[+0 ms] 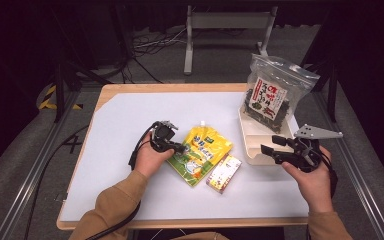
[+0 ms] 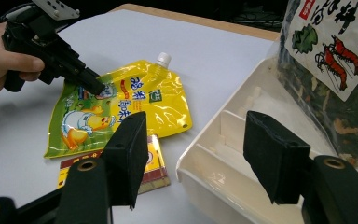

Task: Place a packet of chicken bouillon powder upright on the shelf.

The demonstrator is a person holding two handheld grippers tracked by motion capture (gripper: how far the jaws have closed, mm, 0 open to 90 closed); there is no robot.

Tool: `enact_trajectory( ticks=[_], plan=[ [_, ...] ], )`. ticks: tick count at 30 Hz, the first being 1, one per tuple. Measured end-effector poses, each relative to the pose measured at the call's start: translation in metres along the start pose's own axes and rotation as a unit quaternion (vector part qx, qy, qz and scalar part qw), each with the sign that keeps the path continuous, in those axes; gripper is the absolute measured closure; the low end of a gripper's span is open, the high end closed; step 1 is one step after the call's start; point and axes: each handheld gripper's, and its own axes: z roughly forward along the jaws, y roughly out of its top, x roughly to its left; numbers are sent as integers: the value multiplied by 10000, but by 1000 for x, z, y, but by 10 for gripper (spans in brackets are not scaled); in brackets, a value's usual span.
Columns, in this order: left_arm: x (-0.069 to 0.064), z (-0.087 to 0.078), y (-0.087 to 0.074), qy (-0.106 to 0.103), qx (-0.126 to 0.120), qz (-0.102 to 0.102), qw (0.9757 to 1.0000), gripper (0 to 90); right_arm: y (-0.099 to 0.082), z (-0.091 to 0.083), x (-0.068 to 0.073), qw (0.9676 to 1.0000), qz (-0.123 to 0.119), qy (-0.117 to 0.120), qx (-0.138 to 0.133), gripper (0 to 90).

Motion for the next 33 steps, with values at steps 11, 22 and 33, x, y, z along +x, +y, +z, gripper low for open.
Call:
enact_trajectory(
  ticks=[11,22,33],
  plan=[
    [-11,-25,3,-88,-308,323,9990,865,1,-2,1,10000,-29,-3,-22,405],
    [-25,-53,4,-58,-681,581,9960,873,3,0,4,10000,-59,35,-31,405],
    [-36,-77,2,57,-1111,836,9903,886,7,3,7,9999,-101,119,-27,406]
  ],
)
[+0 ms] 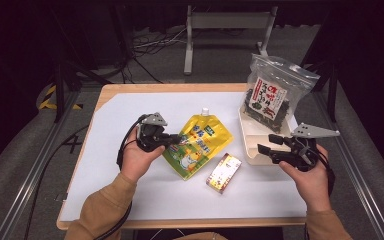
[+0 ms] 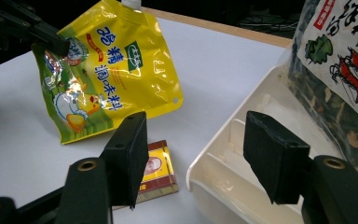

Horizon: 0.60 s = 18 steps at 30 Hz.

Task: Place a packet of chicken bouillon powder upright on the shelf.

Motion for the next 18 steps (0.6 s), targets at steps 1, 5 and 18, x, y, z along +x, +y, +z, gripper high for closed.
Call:
enact_trajectory(
  ticks=[1,5,18],
  plan=[
    [-1,-2,0,-6,-44,10,10000,886,1,1,1,10000,-27,14,-5,406],
    [-6,-12,2,-30,-264,73,9996,886,3,2,3,10000,-50,77,-15,406],
    [-22,-29,3,-167,-816,282,9961,886,10,15,17,9986,-79,529,45,379]
  ],
)
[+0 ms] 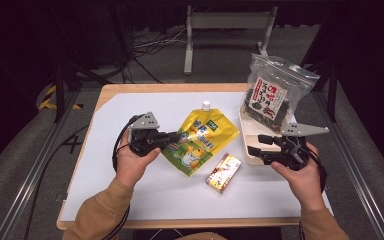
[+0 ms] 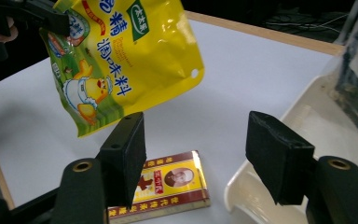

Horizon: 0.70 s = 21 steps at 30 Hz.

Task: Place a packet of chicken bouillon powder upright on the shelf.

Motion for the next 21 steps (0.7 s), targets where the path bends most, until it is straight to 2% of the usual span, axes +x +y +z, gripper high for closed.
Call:
enact_trajectory(
  ticks=[3,5,12,14,15,21],
  plan=[
    [-5,0,1,-85,-101,70,9999,886,1,5,4,9998,28,177,-13,372],
    [-5,0,2,-114,-139,95,9998,886,1,6,5,9998,32,199,-33,370],
    [-12,7,1,-585,-375,79,9976,886,-3,17,6,9977,364,549,-186,364],
    [-13,8,1,-643,-402,71,9971,886,-4,19,7,9973,371,595,-210,367],
    [-13,9,1,-682,-423,146,9967,886,-4,20,7,9972,354,612,-226,370],
    [-17,12,-1,-848,-572,150,9946,886,-4,25,12,9949,385,864,-342,393]
  ],
)
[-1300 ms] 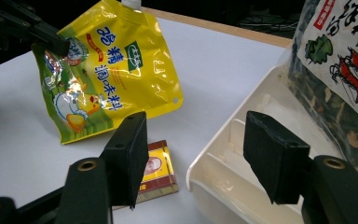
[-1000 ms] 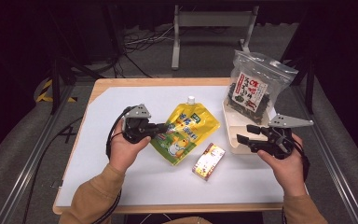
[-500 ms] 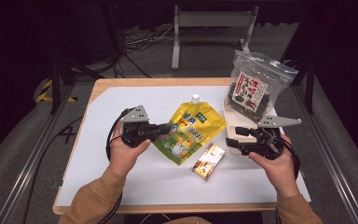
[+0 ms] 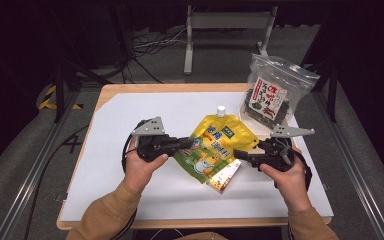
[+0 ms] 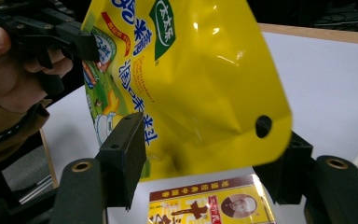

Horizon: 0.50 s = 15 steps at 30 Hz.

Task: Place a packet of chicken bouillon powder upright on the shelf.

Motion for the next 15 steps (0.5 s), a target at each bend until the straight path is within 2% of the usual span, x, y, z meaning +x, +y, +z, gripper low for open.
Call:
enact_trajectory(
  ticks=[5,8,10,11,12,14,15],
  plan=[
    [-1,1,-1,-103,-88,-47,9999,886,0,5,2,9997,41,222,-91,427],
    [-3,2,-1,-162,-94,-55,9998,885,0,7,4,9994,-38,348,-79,476],
    [-3,3,-2,-162,-134,-2,9998,885,0,7,4,9988,-49,471,-81,581],
    [-4,4,-2,-182,-122,-9,9998,885,0,7,4,9988,-49,471,-81,581],
    [-5,5,-2,-159,-132,12,9998,883,1,7,4,9982,-87,594,-75,711],
    [-6,5,-3,-110,-167,73,9998,881,1,5,4,9976,-60,687,-92,783],
    [-5,5,-3,-118,-175,82,9997,881,1,5,4,9976,-60,687,-92,783]
  ],
)
